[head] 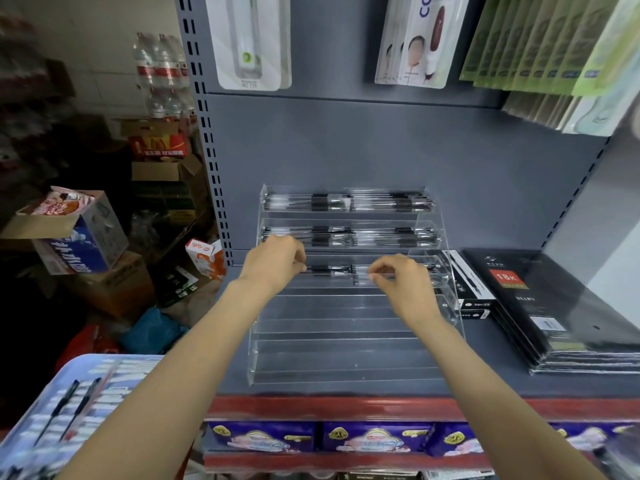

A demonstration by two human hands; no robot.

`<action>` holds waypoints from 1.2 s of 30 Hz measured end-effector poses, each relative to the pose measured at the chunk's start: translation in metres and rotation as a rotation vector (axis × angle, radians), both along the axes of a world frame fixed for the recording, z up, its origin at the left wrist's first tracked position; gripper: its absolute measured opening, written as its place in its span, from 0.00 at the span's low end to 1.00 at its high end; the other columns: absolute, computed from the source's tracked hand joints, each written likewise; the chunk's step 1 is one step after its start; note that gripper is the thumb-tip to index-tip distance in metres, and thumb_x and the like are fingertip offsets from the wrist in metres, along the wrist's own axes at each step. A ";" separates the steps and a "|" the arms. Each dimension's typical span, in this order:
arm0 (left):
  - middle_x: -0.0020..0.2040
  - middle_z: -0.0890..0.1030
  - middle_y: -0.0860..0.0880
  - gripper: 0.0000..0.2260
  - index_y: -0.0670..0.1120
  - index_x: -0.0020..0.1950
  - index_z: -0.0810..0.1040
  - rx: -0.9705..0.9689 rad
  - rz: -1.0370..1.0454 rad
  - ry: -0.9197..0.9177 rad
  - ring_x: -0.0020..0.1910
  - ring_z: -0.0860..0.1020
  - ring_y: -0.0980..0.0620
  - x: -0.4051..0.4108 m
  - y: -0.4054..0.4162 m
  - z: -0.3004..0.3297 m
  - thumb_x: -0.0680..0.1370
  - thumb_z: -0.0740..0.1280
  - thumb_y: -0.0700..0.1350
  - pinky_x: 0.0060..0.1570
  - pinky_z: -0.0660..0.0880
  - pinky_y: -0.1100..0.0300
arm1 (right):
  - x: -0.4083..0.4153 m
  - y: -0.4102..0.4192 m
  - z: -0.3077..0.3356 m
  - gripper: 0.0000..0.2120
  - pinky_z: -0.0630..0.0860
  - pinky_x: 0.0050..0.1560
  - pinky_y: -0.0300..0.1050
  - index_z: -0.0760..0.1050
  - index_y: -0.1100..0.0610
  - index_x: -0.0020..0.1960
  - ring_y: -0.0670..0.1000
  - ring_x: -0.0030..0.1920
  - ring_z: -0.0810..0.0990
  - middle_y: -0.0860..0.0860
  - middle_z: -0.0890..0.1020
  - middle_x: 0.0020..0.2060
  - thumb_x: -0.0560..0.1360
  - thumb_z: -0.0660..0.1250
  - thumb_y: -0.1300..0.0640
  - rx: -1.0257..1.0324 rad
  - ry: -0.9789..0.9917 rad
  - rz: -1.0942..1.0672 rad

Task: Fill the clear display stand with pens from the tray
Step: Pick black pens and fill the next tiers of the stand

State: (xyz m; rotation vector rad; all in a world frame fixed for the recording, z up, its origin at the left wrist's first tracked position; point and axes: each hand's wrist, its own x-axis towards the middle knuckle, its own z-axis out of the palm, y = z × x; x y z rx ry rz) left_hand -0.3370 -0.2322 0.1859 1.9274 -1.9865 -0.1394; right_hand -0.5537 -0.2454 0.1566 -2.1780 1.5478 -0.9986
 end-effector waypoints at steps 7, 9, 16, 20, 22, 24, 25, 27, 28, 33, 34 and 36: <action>0.45 0.80 0.55 0.07 0.49 0.53 0.80 -0.282 -0.019 0.450 0.44 0.77 0.61 0.029 0.059 -0.003 0.76 0.68 0.45 0.45 0.69 0.76 | 0.054 0.026 0.022 0.06 0.71 0.45 0.27 0.80 0.55 0.49 0.44 0.44 0.78 0.49 0.82 0.45 0.73 0.69 0.60 -0.001 -0.130 0.205; 0.44 0.80 0.57 0.06 0.49 0.51 0.80 -0.313 0.037 0.558 0.43 0.77 0.63 0.052 0.079 -0.008 0.76 0.67 0.44 0.43 0.69 0.77 | 0.083 0.038 0.028 0.06 0.70 0.43 0.23 0.79 0.53 0.48 0.39 0.41 0.77 0.46 0.81 0.43 0.73 0.68 0.62 0.045 -0.185 0.290; 0.40 0.82 0.52 0.05 0.48 0.46 0.81 -0.279 0.275 0.710 0.41 0.80 0.54 0.176 0.146 -0.047 0.77 0.65 0.41 0.42 0.74 0.63 | 0.218 0.091 0.012 0.06 0.72 0.44 0.28 0.79 0.53 0.49 0.40 0.43 0.77 0.44 0.81 0.43 0.76 0.64 0.60 0.169 -0.222 0.460; 0.39 0.81 0.53 0.05 0.49 0.45 0.80 -0.204 0.403 0.679 0.38 0.79 0.58 0.259 0.189 -0.084 0.77 0.65 0.42 0.41 0.74 0.63 | 0.305 0.122 -0.023 0.06 0.71 0.41 0.28 0.78 0.53 0.52 0.40 0.41 0.76 0.48 0.81 0.46 0.77 0.63 0.59 0.275 -0.156 0.526; 0.38 0.81 0.52 0.06 0.50 0.42 0.79 -0.156 0.483 0.665 0.35 0.78 0.56 0.296 0.209 -0.109 0.77 0.65 0.41 0.39 0.73 0.59 | 0.341 0.134 -0.045 0.08 0.73 0.43 0.32 0.77 0.55 0.55 0.43 0.43 0.75 0.50 0.80 0.50 0.78 0.62 0.59 0.368 -0.082 0.537; 0.39 0.82 0.48 0.05 0.47 0.43 0.80 -0.080 0.558 0.649 0.37 0.78 0.56 0.327 0.226 -0.136 0.77 0.65 0.40 0.39 0.69 0.60 | 0.371 0.143 -0.071 0.10 0.74 0.51 0.40 0.76 0.57 0.58 0.47 0.49 0.76 0.53 0.79 0.54 0.80 0.61 0.59 0.489 -0.020 0.522; 0.41 0.82 0.46 0.05 0.45 0.45 0.81 -0.031 0.589 0.638 0.40 0.78 0.54 0.340 0.232 -0.149 0.77 0.65 0.39 0.40 0.67 0.61 | 0.384 0.147 -0.086 0.11 0.74 0.55 0.43 0.75 0.58 0.60 0.50 0.52 0.77 0.53 0.79 0.56 0.80 0.60 0.59 0.536 0.005 0.507; 0.44 0.83 0.43 0.07 0.41 0.47 0.81 0.056 0.624 0.629 0.44 0.79 0.48 0.359 0.242 -0.173 0.78 0.64 0.40 0.40 0.66 0.61 | 0.407 0.154 -0.116 0.12 0.72 0.54 0.43 0.74 0.59 0.62 0.53 0.52 0.77 0.56 0.78 0.59 0.81 0.59 0.59 0.585 0.056 0.474; 0.45 0.82 0.42 0.07 0.40 0.48 0.80 0.100 0.629 0.630 0.46 0.79 0.45 0.366 0.244 -0.184 0.78 0.63 0.41 0.40 0.66 0.61 | 0.416 0.157 -0.129 0.12 0.70 0.50 0.41 0.74 0.60 0.62 0.53 0.47 0.77 0.57 0.78 0.59 0.81 0.58 0.60 0.598 0.089 0.453; 0.45 0.80 0.44 0.06 0.42 0.49 0.78 0.288 0.555 0.555 0.47 0.78 0.45 0.378 0.231 -0.214 0.79 0.62 0.41 0.41 0.68 0.59 | 0.450 0.154 -0.171 0.14 0.75 0.51 0.51 0.72 0.60 0.64 0.59 0.51 0.78 0.59 0.79 0.57 0.80 0.58 0.60 0.690 0.226 0.369; 0.45 0.81 0.44 0.06 0.44 0.48 0.79 0.300 0.543 0.531 0.47 0.79 0.44 0.380 0.225 -0.219 0.78 0.62 0.39 0.43 0.71 0.58 | 0.455 0.152 -0.177 0.14 0.76 0.51 0.53 0.72 0.60 0.65 0.60 0.51 0.78 0.60 0.80 0.55 0.80 0.58 0.60 0.699 0.245 0.349; 0.46 0.82 0.43 0.06 0.46 0.43 0.78 0.314 0.514 0.483 0.47 0.79 0.43 0.381 0.213 -0.230 0.77 0.63 0.39 0.46 0.76 0.54 | 0.465 0.149 -0.188 0.13 0.76 0.50 0.56 0.72 0.61 0.63 0.61 0.50 0.78 0.62 0.80 0.53 0.79 0.59 0.60 0.699 0.287 0.306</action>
